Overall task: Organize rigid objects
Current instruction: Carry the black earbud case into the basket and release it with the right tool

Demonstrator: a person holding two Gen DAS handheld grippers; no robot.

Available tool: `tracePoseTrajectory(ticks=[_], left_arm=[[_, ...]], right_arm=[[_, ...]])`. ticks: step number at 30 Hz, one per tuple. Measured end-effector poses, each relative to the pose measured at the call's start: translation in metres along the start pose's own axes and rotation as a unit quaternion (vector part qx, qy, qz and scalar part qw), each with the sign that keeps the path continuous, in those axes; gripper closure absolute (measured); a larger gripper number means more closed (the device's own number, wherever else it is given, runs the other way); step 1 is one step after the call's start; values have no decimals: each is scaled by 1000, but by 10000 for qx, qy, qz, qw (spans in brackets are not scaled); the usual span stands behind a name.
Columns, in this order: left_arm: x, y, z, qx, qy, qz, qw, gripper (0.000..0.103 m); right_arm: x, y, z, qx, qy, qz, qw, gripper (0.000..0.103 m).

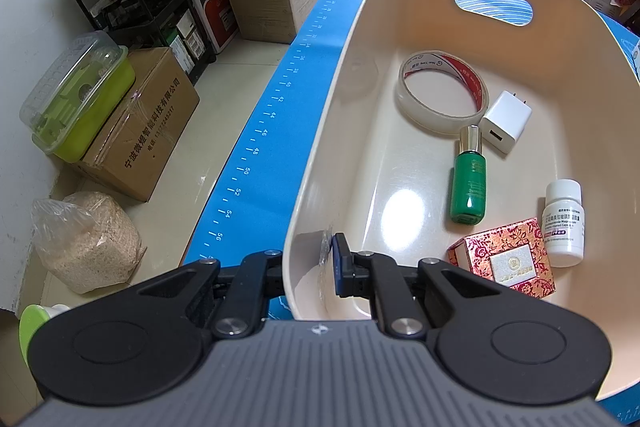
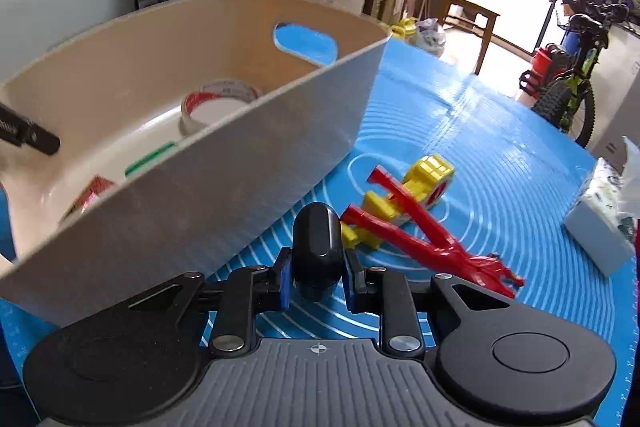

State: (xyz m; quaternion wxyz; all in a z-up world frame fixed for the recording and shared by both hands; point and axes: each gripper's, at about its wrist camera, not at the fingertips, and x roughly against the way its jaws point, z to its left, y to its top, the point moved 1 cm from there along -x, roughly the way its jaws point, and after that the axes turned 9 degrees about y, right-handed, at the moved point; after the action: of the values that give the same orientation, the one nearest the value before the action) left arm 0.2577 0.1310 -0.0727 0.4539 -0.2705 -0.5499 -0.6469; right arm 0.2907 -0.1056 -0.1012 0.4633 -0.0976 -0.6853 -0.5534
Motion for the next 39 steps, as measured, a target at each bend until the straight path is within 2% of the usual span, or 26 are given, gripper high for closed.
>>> tracePoseTrajectory(ticks=[9,16,19,22,26,31,39], left_arm=[[0,0,0,0,-2,-1,10000,87],[0,0,0,-2,-2,2,10000,87],[0,0,0,-1,-1,0,10000,87],[0,0,0,-17,9,-9,10000,87],[0,1,0,-9,4,-2,10000,87],[0,1,0,-8,-6,0,10000,87],[0,2,-1,-5,-11,-1,10000,88]], right_arm=[[38,21,3,-182,-255,-499,9983,70],[70,42,6,-607,-552,-1156,9899,70],[77,51,13,-796,-481,-1374,9861,70],[79,60,22,-864,-177,-1488,9849,69],[68,67,40,-695,75,-1409,9876,69],[47,66,63,-484,265,-1083,9926,69],[15,58,88,-168,195,-428,9988,69]])
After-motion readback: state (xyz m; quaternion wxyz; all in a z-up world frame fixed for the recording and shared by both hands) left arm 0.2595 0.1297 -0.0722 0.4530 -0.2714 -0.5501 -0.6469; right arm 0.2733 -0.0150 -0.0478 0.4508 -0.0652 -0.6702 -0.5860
